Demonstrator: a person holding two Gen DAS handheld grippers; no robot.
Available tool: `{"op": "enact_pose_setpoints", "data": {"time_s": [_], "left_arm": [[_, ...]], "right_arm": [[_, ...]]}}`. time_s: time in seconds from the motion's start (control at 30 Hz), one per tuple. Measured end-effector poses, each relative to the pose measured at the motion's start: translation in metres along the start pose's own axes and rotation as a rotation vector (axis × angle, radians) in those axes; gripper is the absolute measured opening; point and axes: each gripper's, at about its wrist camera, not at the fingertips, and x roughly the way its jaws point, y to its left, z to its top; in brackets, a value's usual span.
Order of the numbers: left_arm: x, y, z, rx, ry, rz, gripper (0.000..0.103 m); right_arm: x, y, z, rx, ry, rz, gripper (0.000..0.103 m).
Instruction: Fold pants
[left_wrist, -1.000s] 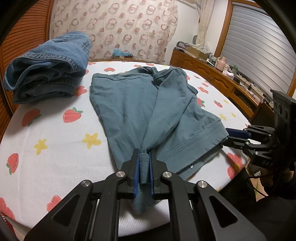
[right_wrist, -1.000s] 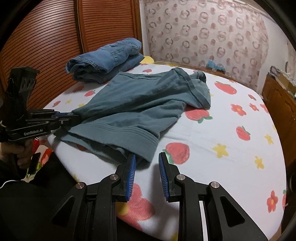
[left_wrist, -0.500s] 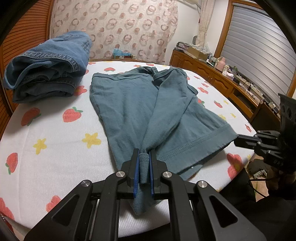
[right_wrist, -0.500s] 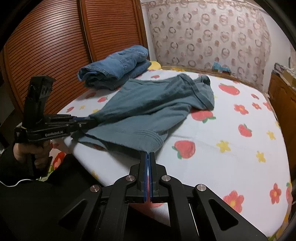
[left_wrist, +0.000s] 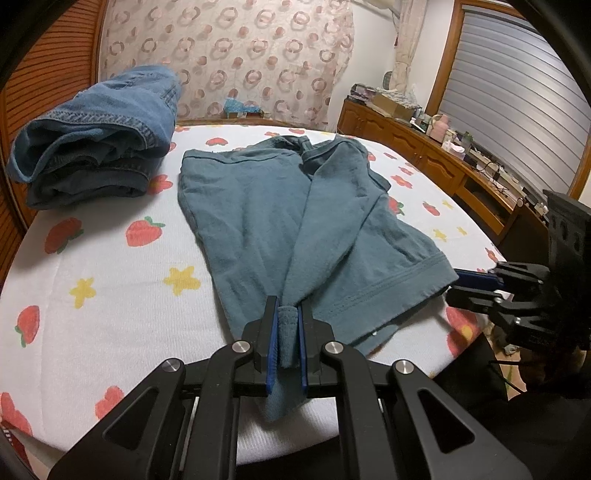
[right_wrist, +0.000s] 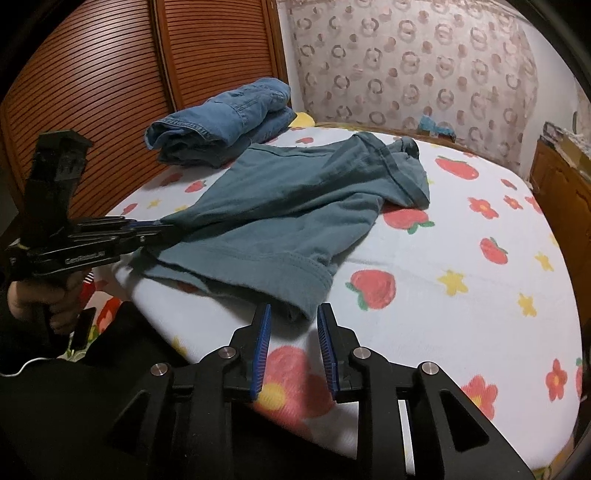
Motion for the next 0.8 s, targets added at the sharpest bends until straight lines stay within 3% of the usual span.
{"op": "enact_pose_setpoints", "data": {"time_s": [0.13, 0.2, 0.37, 0.6, 0.8], "left_arm": [[-0.012, -0.006, 0.002, 0.003, -0.016, -0.013, 0.009], [-0.02, -0.008, 0.003, 0.0, -0.027, -0.028, 0.009], [-0.037, -0.011, 0.001, 0.0, -0.046, -0.035, 0.008], [-0.027, -0.002, -0.006, -0.012, -0.009, 0.014, 0.008], [-0.027, 0.007, -0.012, -0.053, 0.005, 0.008, 0.013]], "right_arm": [[0.005, -0.001, 0.003, 0.015, -0.012, -0.021, 0.026], [0.005, -0.003, 0.002, 0.029, -0.017, -0.009, 0.005], [-0.001, -0.007, -0.005, 0.047, -0.025, 0.026, 0.005], [-0.004, -0.006, -0.005, 0.046, -0.026, 0.05, 0.006], [-0.011, -0.015, -0.007, 0.069, -0.028, 0.056, 0.007]]}}
